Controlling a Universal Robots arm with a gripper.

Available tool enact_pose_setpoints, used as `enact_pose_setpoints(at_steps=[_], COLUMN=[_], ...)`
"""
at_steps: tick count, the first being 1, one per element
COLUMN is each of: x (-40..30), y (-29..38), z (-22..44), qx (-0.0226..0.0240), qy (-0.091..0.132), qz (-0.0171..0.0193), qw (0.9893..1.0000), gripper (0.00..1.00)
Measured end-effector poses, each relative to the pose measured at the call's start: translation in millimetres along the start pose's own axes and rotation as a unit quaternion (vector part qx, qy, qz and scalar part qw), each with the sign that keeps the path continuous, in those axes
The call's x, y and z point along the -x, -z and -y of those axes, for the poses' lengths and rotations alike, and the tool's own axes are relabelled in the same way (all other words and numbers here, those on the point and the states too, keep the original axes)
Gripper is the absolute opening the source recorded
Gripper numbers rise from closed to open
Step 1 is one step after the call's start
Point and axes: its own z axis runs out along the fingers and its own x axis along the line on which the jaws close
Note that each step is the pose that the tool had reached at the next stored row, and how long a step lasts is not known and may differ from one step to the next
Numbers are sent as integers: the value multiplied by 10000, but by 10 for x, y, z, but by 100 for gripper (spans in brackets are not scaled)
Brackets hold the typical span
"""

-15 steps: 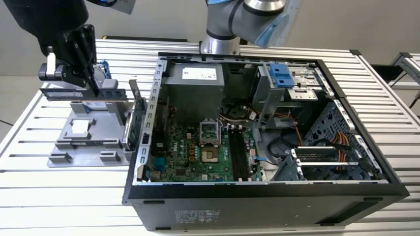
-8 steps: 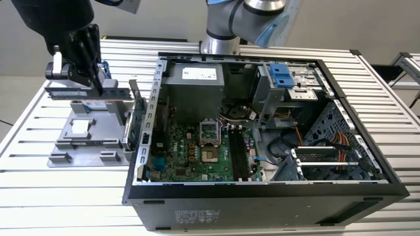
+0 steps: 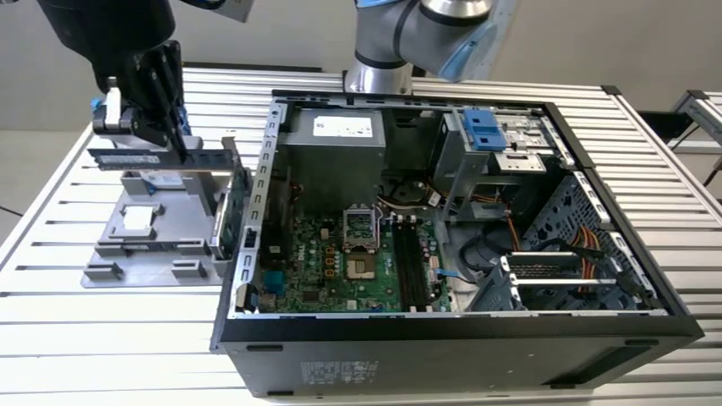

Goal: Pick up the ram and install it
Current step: 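Pick up the ram and move it above insertion slot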

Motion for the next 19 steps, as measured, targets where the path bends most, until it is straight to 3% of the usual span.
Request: enact_pose_setpoints(at_steps=[19], x=[17], y=[-1], z=[261], qx=[0], qy=[0], qz=[0], qw=[10000], gripper=[0])
